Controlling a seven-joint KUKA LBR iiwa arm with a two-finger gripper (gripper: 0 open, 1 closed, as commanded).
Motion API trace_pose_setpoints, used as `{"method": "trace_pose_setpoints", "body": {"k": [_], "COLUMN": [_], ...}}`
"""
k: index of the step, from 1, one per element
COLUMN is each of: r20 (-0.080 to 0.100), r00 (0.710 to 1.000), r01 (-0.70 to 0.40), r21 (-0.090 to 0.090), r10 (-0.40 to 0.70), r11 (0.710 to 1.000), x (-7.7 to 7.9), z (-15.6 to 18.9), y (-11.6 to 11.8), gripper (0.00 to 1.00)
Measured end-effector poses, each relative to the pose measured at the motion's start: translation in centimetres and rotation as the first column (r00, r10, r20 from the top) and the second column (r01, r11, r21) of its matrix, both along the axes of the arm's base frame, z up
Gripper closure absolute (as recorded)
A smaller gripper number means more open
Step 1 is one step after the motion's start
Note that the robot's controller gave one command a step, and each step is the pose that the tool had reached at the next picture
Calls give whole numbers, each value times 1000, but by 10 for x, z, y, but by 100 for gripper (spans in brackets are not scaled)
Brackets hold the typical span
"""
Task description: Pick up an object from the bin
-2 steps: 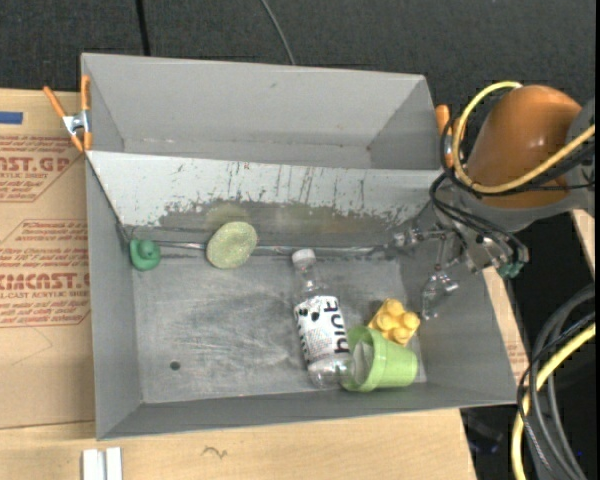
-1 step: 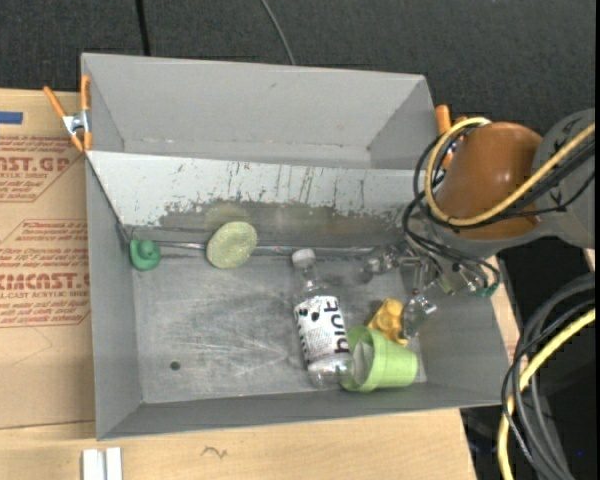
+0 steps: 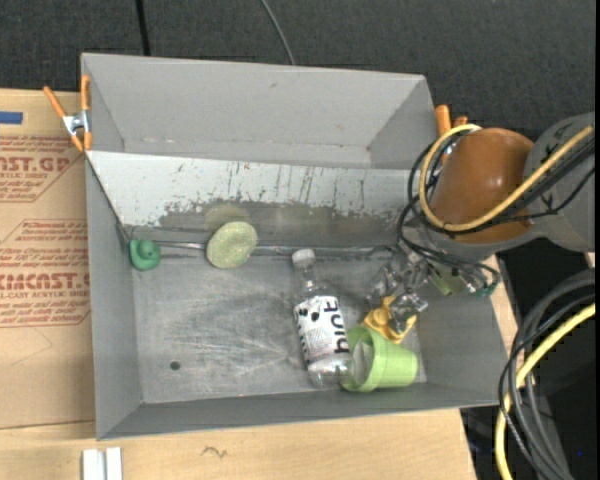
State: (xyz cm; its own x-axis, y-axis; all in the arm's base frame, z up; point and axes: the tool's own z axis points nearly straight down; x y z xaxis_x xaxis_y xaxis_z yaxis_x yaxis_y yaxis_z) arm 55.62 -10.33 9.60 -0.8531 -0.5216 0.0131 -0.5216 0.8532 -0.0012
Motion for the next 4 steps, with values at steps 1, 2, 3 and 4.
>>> {"method": "trace_pose_setpoints", "body": {"k": [1, 2, 3, 4], "r20": [0, 9, 10, 10], "r00": [1000, 1000, 1000, 999], "r01": [0, -14, 3, -34], "r21": [0, 9, 9, 10], "r10": [0, 14, -3, 34], "r11": [1000, 1000, 1000, 999], "x": [0, -13, -8, -22], "z": [0, 41, 110, 174], "y": [0, 0, 4, -24], "gripper": [100, 100, 100, 100]}}
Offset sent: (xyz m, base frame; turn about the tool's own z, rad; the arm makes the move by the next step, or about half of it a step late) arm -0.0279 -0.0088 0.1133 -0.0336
